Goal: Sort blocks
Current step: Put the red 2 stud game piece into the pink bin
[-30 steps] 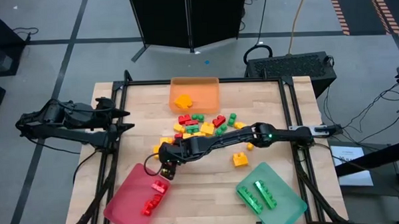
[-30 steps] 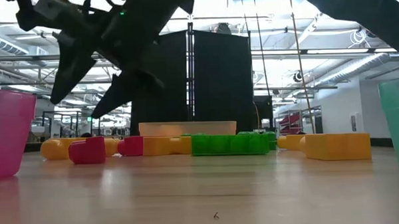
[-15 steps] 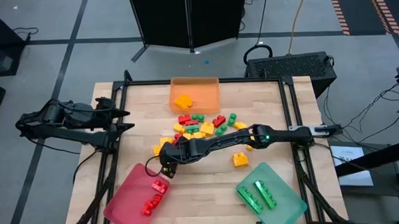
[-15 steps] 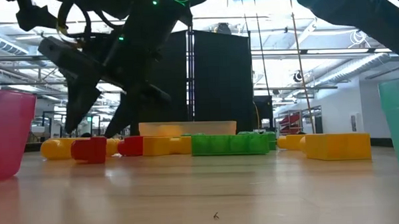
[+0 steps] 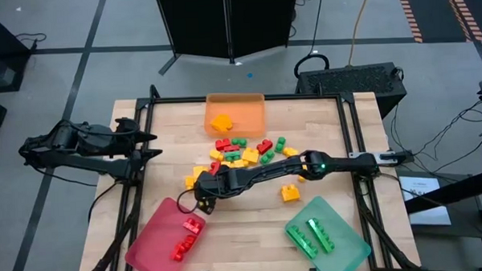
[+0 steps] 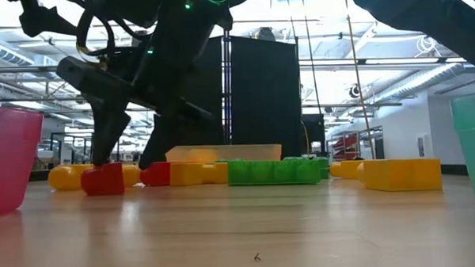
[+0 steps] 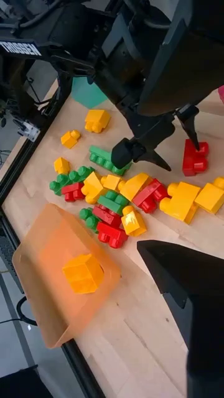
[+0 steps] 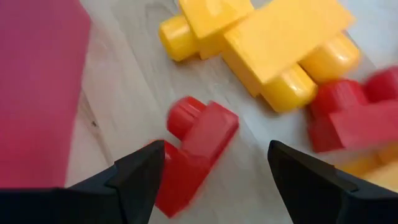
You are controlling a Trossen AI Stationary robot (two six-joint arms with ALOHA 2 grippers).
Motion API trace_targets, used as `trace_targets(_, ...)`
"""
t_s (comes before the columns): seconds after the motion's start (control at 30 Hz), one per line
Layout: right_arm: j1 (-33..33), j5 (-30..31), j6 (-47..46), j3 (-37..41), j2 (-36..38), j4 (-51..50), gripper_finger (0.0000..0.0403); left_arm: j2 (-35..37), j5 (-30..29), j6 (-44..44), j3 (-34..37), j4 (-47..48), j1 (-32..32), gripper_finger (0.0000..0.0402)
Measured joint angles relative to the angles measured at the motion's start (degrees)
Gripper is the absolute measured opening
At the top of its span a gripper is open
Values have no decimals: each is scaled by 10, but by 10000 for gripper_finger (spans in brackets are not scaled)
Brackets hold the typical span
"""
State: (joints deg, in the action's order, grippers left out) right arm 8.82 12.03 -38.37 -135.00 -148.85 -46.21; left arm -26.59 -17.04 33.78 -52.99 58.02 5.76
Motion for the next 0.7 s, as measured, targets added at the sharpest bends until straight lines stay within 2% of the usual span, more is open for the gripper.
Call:
trace_targets(0.17,0,-32,-4,-1,-20,34,281,0,0,0,0,0,0,345)
trace_targets(0.33,2,-35,-33,-2,-29,-6,270,0,0,0,0,0,0,345)
trace_targets(0.47,1,-23,-58,-2,-28,-47,221,0,0,0,0,0,0,345)
trace_targets(0.63,-1,-25,-66,-2,-28,-50,115,0,0,0,0,0,0,345)
trace_targets(0.7,0,-24,-70,-1,-27,-49,115,0,0,0,0,0,0,345)
